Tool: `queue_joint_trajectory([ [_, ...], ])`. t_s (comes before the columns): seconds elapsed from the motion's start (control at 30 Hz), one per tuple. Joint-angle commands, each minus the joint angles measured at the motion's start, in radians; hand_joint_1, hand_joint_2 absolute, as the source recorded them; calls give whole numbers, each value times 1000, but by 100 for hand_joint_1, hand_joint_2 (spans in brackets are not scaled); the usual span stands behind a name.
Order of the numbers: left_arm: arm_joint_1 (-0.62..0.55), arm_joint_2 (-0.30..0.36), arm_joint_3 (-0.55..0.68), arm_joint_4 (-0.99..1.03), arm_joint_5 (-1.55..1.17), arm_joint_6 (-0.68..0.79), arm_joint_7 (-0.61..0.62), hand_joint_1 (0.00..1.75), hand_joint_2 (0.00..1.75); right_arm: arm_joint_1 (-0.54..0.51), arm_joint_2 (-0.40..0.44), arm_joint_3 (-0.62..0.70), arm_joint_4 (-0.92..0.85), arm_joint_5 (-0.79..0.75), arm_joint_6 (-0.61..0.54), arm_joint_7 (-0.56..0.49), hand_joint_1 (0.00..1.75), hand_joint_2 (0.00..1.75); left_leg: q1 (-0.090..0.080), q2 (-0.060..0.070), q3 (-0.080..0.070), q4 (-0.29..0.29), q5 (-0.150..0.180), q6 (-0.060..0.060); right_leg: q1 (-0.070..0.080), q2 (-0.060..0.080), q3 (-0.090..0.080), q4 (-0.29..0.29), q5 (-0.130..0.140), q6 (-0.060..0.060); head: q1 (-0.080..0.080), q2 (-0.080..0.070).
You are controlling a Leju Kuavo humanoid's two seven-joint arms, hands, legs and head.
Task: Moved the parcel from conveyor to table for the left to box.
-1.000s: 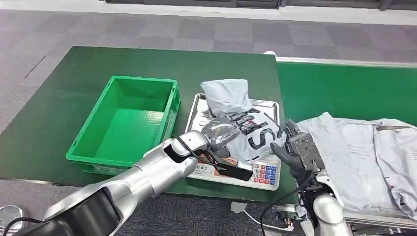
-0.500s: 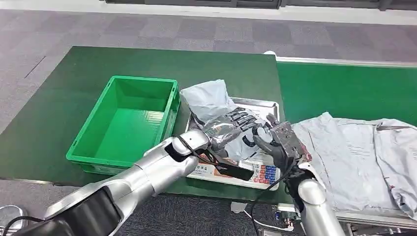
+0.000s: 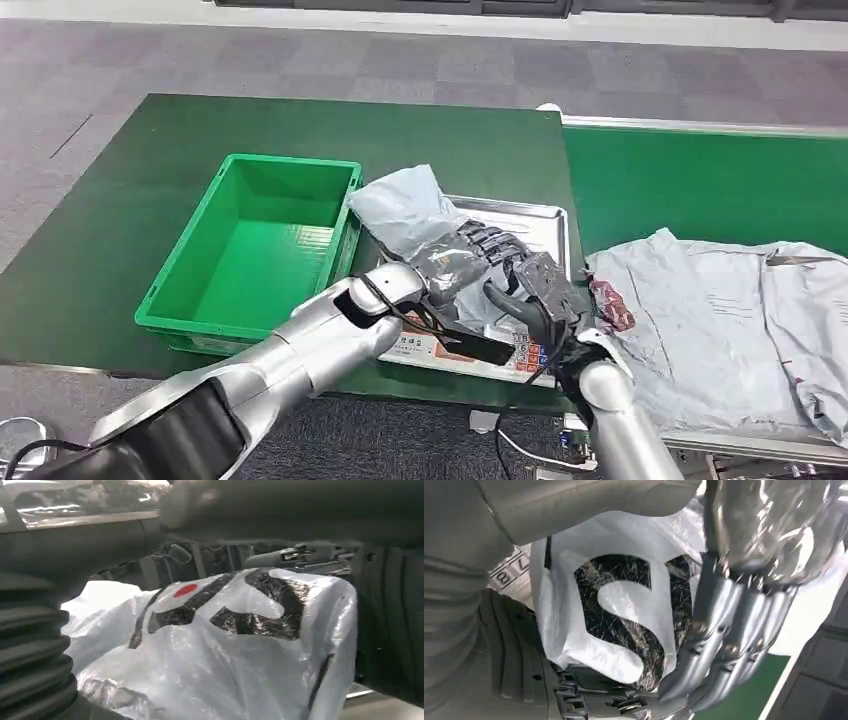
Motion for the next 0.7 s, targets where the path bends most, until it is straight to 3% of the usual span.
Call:
queue_joint_trajectory([
  [0.03,-36,24,-18,52,3,-16,0,0,175,-50,15,50,75,-8,5,1,0,175,1,3,1,0,0,0,1,3,0,0,1,-1,0,0],
  [0.43,-37,23,-18,52,3,-17,0,2,175,-50,15,50,75,-8,4,1,0,175,1,4,2,-1,0,-1,1,4,1,-1,1,-1,0,0],
  [0.47,-37,23,-18,52,3,-17,0,171,175,-50,15,50,75,-8,4,1,0,175,1,3,1,0,0,-1,1,3,0,-1,1,-1,0,0],
  [0.7,-36,23,-11,56,4,-23,-11,175,175,-36,3,35,55,-22,-12,-2,0,175,1,3,2,-1,0,0,1,3,1,-2,1,-1,0,0],
])
